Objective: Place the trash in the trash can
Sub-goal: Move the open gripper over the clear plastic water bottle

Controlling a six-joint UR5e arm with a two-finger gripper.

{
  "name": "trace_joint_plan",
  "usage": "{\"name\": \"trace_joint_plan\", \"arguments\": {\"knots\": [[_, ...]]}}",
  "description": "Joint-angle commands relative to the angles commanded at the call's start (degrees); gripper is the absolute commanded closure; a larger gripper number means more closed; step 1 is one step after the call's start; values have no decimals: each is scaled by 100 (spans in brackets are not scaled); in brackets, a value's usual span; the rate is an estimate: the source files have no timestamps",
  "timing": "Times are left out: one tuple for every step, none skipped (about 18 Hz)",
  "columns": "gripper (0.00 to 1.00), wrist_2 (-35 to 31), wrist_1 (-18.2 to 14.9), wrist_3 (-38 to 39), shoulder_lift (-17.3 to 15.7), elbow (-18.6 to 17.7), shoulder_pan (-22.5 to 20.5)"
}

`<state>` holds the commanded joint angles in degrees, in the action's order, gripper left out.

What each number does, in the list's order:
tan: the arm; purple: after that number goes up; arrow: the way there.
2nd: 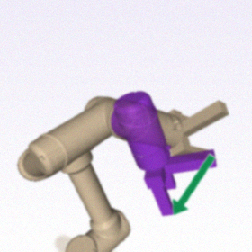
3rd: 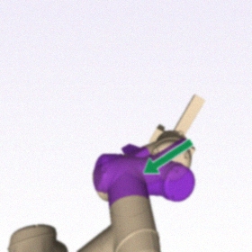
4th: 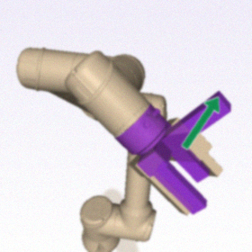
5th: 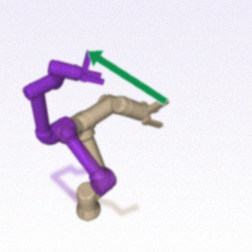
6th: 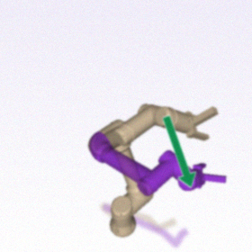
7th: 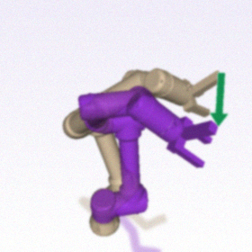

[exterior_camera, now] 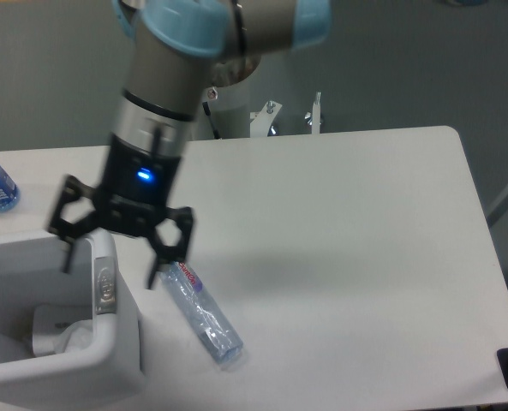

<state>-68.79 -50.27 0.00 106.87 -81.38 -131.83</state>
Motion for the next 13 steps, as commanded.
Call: {"name": "trace_joint_plan", "arguments": {"knots": [[0, -264, 0, -18, 88, -70, -18], [0, -345, 9, -26, 228, -88, -53], [0, -355, 17, -18, 403, -88, -88], [0, -389, 9, 8, 588, -88, -88], [0, -442, 9, 9, 746, -106, -88], [0, -590, 0, 9, 887, -150, -88], [0, -792, 9, 9, 1001, -185, -88], [0, -942, 0, -9, 1124, -194, -88], [0, -1013, 0, -9, 1213, -194, -79], [0, -1031, 0, -9, 1283, -203, -79], [0, -1040, 0, -18, 1336, -220, -79], [0, -1058, 0, -26, 1389, -238, -71], [0, -1066, 9, -35, 1468, -281, -53]]}}
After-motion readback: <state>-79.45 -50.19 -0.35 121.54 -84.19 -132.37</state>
